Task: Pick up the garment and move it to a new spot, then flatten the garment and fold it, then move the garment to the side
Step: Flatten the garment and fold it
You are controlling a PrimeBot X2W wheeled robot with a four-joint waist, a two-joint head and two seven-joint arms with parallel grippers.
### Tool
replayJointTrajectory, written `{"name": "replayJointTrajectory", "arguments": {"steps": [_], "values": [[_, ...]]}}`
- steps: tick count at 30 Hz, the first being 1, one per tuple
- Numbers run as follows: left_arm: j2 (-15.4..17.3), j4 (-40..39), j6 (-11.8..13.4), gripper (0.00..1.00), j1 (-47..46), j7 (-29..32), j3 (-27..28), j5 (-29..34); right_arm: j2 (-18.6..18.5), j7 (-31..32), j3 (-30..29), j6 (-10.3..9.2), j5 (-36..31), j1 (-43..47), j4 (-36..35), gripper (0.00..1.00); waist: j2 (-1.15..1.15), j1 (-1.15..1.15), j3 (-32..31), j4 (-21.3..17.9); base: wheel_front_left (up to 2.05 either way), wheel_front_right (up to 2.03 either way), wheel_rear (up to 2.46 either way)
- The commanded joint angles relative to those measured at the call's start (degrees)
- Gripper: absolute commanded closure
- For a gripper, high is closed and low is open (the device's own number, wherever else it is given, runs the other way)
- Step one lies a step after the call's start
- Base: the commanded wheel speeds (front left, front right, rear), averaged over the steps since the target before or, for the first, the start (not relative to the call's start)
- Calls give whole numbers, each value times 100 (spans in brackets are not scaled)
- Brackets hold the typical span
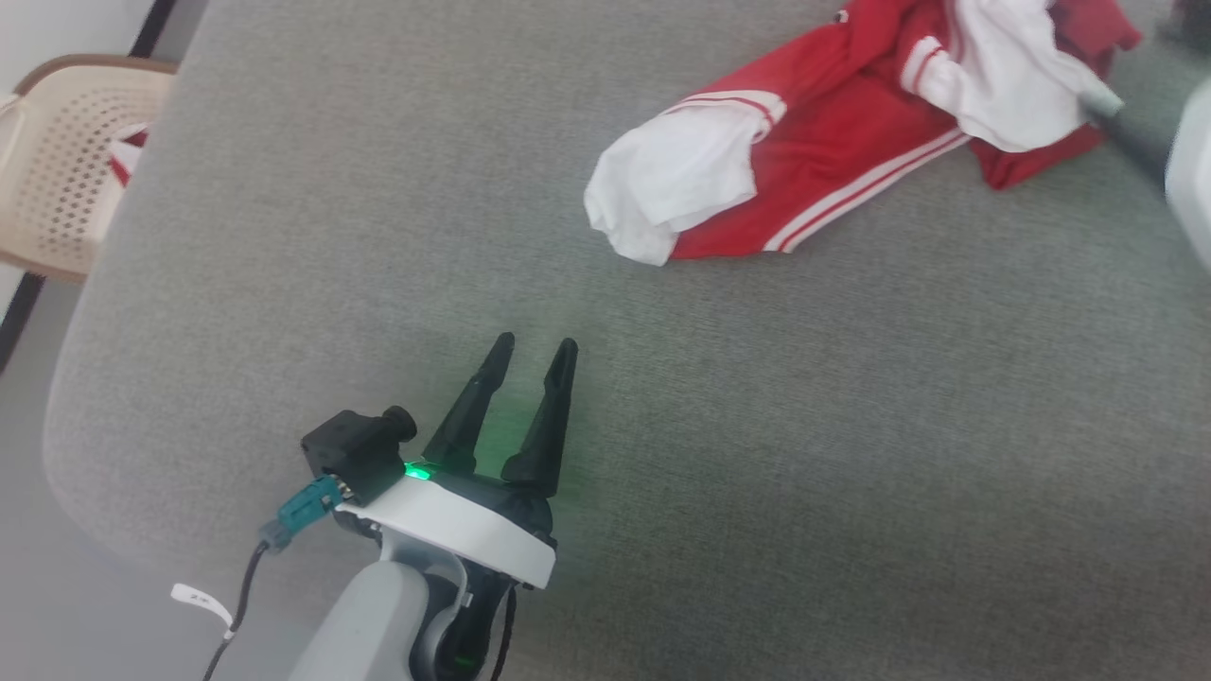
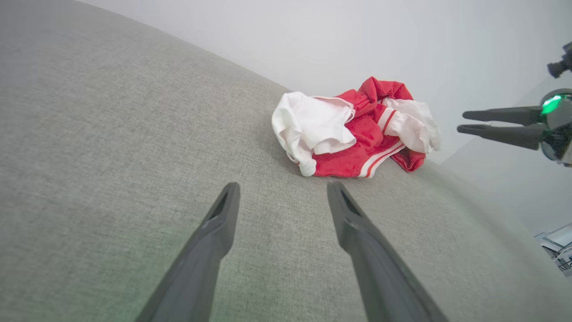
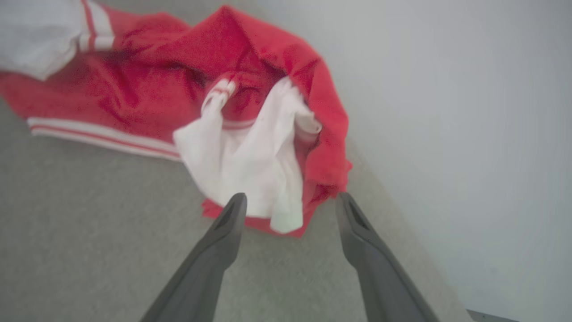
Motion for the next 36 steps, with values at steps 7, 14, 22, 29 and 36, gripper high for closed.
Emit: {"name": "replayJointTrajectory", "arguments": {"steps": [7,14,22,29,36], "values": [[-85,-2,-11,0,-69,-16,-164,-45,-673,848,256,0,575,-89,-1161,0,0,0,106,75,0,0,0],[-157,31,-11,0,-131,-15,-230,-151,-486,966,376,-1,306,-307,-930,0,0,0,276,374,0,0,0],[-223,90,-11,0,-86,-16,-288,-215,-387,788,335,0,-33,-497,-313,0,0,0,351,620,0,0,0],[-257,64,-11,0,-119,-16,-331,-228,-331,855,447,0,-132,-585,-111,61,0,0,422,622,0,0,0],[-273,64,-11,0,-197,-16,-350,-267,-199,753,519,0,-133,-741,60,100,0,0,517,576,0,0,0]]}}
